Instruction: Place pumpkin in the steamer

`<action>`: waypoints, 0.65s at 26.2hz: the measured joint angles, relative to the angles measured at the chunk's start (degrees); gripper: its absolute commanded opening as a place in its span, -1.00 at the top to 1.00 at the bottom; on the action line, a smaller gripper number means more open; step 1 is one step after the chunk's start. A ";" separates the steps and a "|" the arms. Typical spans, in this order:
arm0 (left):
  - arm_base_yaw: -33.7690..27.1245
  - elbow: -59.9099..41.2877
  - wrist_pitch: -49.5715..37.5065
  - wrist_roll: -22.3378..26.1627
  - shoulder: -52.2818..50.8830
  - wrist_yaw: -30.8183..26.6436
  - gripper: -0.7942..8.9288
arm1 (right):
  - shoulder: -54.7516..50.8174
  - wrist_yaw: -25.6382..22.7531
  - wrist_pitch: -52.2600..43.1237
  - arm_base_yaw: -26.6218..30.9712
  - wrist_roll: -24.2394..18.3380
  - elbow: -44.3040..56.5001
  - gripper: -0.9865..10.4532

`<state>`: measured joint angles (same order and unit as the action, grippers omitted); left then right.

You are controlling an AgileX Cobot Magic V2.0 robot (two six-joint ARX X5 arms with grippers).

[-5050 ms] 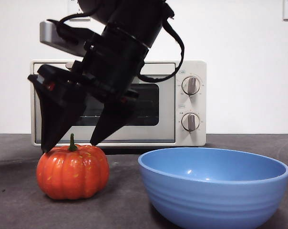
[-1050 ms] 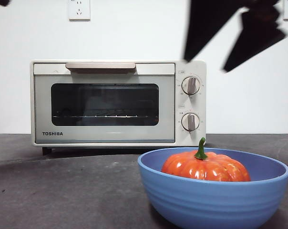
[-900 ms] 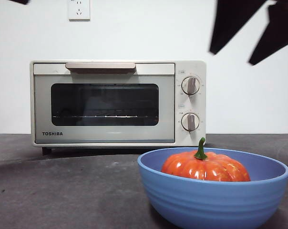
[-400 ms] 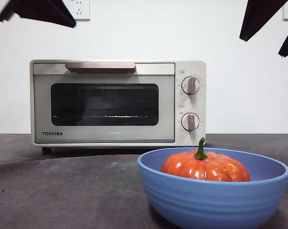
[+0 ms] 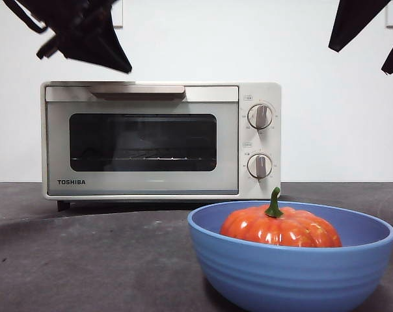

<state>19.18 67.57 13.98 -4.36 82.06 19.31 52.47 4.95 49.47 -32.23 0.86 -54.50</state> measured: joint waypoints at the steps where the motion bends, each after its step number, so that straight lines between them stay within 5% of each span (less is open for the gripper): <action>1: 0.28 0.00 0.02 0.42 0.46 -0.11 0.81 | 0.00 0.00 0.00 0.00 0.00 0.02 -0.11; 17: 2.78 0.22 -1.03 4.02 2.78 -4.37 0.81 | 0.00 0.00 -0.04 0.00 0.00 0.02 -0.11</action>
<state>21.96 67.79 12.95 -0.34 84.84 14.94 52.47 4.95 49.43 -32.23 0.86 -54.48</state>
